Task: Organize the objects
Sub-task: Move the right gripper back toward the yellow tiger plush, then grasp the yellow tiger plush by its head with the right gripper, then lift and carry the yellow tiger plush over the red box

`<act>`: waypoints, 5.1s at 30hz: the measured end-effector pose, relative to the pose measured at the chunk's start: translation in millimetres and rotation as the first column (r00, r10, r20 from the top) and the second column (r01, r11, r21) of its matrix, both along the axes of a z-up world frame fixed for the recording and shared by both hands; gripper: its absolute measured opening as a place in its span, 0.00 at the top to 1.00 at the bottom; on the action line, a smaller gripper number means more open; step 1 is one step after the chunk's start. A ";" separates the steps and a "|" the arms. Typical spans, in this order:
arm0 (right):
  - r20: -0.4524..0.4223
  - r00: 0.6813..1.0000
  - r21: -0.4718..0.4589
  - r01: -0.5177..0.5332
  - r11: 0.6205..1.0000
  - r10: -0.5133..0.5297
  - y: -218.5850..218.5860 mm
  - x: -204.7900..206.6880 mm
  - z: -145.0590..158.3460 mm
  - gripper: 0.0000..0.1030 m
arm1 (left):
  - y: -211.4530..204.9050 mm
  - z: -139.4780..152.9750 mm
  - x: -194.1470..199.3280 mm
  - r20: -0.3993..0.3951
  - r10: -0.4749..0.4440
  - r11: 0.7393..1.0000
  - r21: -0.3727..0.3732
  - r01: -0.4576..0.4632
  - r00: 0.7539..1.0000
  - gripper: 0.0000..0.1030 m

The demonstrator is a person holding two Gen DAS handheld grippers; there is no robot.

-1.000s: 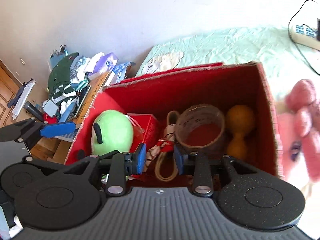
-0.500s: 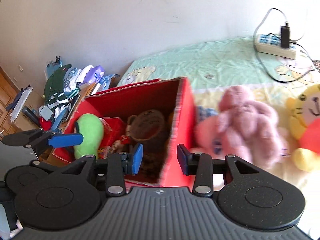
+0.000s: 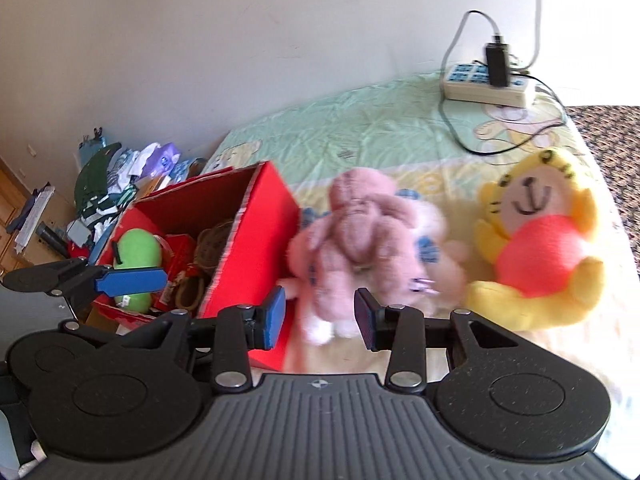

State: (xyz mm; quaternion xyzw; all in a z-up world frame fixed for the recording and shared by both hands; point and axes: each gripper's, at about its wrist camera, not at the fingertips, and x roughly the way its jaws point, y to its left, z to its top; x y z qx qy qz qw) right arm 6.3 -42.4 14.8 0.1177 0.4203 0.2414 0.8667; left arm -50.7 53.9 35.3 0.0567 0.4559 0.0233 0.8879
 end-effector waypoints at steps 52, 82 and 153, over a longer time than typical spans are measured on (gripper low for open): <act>-0.276 0.930 0.210 0.305 0.929 -0.243 -185.6 108.3 -97.2 0.44 | -130.9 -97.6 153.2 -0.146 -0.285 0.894 -0.398 0.207 0.947 0.00; -0.172 0.963 0.232 0.245 0.941 -0.209 -165.0 35.4 -50.9 0.59 | -149.1 -39.7 71.6 0.033 -0.420 0.839 -0.366 0.402 0.907 0.16; -0.083 0.997 0.390 0.039 0.920 -0.007 203.0 19.6 -33.5 0.68 | 229.4 -7.2 -29.3 0.154 -0.154 0.951 -0.244 0.188 0.976 0.19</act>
